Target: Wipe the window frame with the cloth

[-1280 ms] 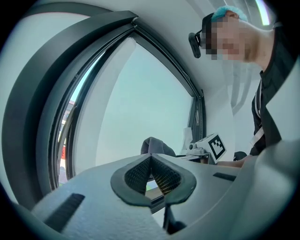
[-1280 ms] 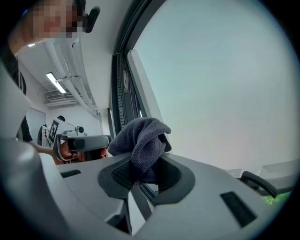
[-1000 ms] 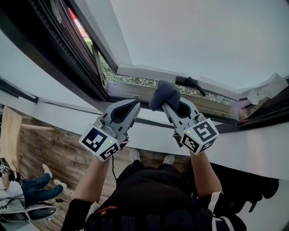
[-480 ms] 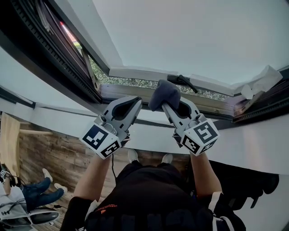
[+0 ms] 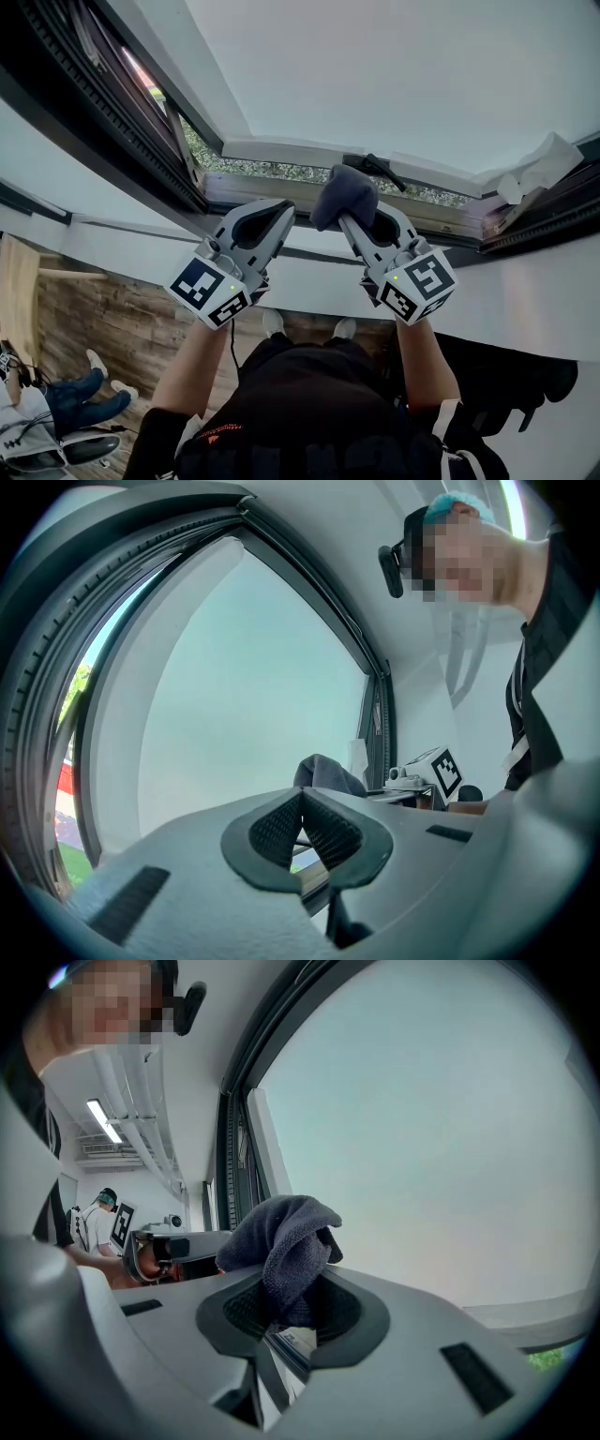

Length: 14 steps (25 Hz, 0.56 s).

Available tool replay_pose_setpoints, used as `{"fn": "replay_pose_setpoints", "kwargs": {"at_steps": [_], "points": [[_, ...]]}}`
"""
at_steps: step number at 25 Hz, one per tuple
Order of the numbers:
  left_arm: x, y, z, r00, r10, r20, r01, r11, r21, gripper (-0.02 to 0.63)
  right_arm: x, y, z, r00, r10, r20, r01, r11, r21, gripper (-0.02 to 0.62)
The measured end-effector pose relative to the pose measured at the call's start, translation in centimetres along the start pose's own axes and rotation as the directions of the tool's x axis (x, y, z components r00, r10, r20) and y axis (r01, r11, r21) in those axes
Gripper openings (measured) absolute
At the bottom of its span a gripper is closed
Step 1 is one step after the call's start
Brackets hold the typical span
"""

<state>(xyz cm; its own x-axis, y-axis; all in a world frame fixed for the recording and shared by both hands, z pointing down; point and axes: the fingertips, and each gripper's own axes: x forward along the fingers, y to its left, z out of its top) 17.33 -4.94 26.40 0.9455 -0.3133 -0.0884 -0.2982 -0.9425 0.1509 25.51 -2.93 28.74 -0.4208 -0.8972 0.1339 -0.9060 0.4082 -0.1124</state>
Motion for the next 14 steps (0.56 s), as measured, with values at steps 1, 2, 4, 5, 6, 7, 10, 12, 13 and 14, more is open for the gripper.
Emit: {"fn": "replay_pose_setpoints", "kwargs": {"at_steps": [1, 2, 4, 5, 6, 7, 10, 12, 13, 14], "points": [[0.0, -0.1, 0.0, 1.0, 0.002, -0.001, -0.002, 1.0, 0.002, 0.02, 0.0, 0.1, 0.0, 1.0, 0.004, 0.0, -0.004, 1.0, -0.003, 0.08], [0.0, -0.3, 0.1, 1.0, 0.005, -0.003, -0.005, 1.0, 0.005, 0.02, -0.1, 0.1, 0.0, 1.0, 0.008, 0.0, -0.008, 1.0, -0.003, 0.08], [0.0, -0.5, 0.1, 1.0, 0.011, -0.006, -0.011, 1.0, 0.009, 0.02, -0.3, 0.1, 0.0, 1.0, 0.009, 0.004, -0.009, 1.0, 0.006, 0.08], [0.0, -0.6, 0.2, 1.0, 0.012, -0.006, -0.012, 1.0, 0.01, 0.02, -0.3, 0.1, 0.0, 1.0, 0.008, 0.004, -0.008, 1.0, 0.01, 0.08], [-0.1, -0.5, 0.2, 1.0, 0.013, -0.006, -0.013, 1.0, 0.01, 0.02, -0.2, 0.2, 0.0, 1.0, 0.009, 0.004, -0.01, 1.0, 0.011, 0.08], [-0.2, -0.4, 0.2, 1.0, 0.014, -0.006, -0.014, 1.0, 0.009, 0.02, -0.1, 0.3, 0.0, 1.0, 0.012, 0.003, -0.012, 1.0, 0.008, 0.08], [-0.4, -0.1, 0.2, 1.0, 0.015, -0.007, -0.015, 1.0, 0.009, 0.02, 0.3, 0.5, 0.1, 1.0, 0.019, 0.0, -0.019, 1.0, -0.002, 0.08], [-0.5, 0.1, 0.3, 1.0, 0.014, -0.007, -0.014, 1.0, 0.009, 0.02, 0.5, 0.7, 0.2, 1.0, 0.021, -0.002, -0.021, 1.0, -0.006, 0.08], [-0.5, 0.3, 0.3, 1.0, 0.014, -0.008, -0.014, 1.0, 0.009, 0.02, 0.7, 0.7, 0.3, 1.0, 0.023, -0.003, -0.023, 1.0, -0.007, 0.08], [-0.5, 0.4, 0.4, 1.0, 0.013, -0.008, -0.013, 1.0, 0.009, 0.02, 0.8, 0.8, 0.3, 1.0, 0.025, -0.005, -0.025, 1.0, -0.009, 0.08]]}}
